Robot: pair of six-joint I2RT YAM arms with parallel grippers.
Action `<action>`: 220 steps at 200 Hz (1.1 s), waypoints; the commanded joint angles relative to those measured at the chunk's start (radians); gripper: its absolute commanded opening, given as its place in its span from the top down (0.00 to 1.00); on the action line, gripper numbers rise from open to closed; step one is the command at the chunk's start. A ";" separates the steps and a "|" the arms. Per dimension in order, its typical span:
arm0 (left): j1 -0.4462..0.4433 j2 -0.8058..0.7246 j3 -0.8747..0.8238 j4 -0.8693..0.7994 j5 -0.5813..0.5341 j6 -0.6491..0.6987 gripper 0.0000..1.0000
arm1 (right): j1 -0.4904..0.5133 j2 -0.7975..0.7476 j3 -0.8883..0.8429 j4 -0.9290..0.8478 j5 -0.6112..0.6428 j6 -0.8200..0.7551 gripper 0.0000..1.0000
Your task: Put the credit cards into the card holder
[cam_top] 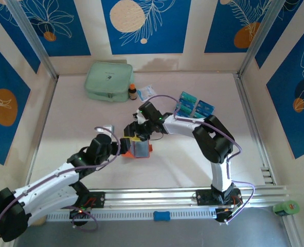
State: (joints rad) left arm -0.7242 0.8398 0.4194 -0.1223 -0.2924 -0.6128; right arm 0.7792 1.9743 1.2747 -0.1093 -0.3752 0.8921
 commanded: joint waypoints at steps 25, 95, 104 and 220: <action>0.017 -0.018 -0.027 -0.047 -0.005 -0.013 0.00 | 0.014 0.088 0.031 0.044 -0.042 0.063 0.44; 0.019 0.053 -0.070 -0.012 0.012 -0.011 0.00 | 0.003 0.069 0.010 0.085 -0.064 0.096 0.44; 0.019 0.070 -0.074 -0.002 0.014 -0.010 0.00 | 0.000 0.064 0.011 0.085 -0.066 0.096 0.44; 0.029 0.244 -0.053 0.050 -0.011 0.006 0.00 | -0.073 -0.167 -0.104 -0.170 0.134 -0.070 0.44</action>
State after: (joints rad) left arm -0.7078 1.0824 0.3576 -0.0895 -0.2897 -0.6197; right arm 0.7242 1.8763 1.2045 -0.1055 -0.3611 0.9234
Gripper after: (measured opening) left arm 0.998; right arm 0.557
